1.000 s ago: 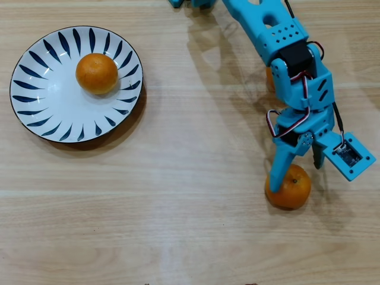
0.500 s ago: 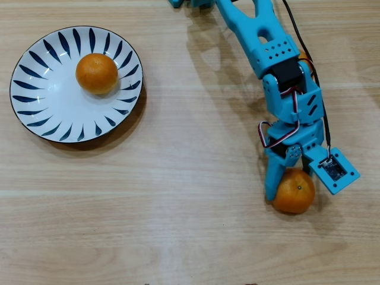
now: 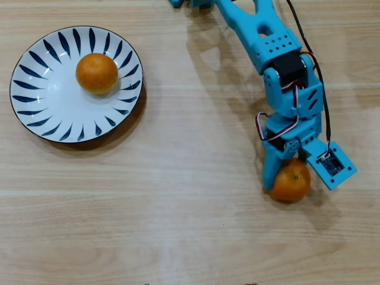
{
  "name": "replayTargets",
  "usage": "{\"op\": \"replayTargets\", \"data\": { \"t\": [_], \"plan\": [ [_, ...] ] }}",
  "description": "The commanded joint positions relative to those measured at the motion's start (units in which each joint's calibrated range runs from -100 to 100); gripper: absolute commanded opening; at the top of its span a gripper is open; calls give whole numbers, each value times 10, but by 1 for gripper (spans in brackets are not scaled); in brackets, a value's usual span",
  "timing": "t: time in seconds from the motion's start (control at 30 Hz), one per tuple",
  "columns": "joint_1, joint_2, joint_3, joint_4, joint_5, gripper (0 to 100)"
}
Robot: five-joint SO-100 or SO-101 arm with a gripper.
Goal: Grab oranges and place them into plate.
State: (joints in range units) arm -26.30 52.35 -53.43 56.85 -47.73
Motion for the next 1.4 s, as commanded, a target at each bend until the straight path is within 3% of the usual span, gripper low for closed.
{"op": "replayTargets", "data": {
  "t": [0.0,0.1,0.27,0.53,0.77,1.0,1.2,1.37],
  "plan": [
    [42,-145,-53,135,21,30],
    [88,-237,-21,212,41,30],
    [196,-373,119,236,73,30],
    [421,-539,392,205,136,30],
    [550,-544,476,128,187,30],
    [599,-498,470,85,202,31],
    [594,-467,446,73,218,45],
    [585,-462,442,73,215,46]
  ]
}}
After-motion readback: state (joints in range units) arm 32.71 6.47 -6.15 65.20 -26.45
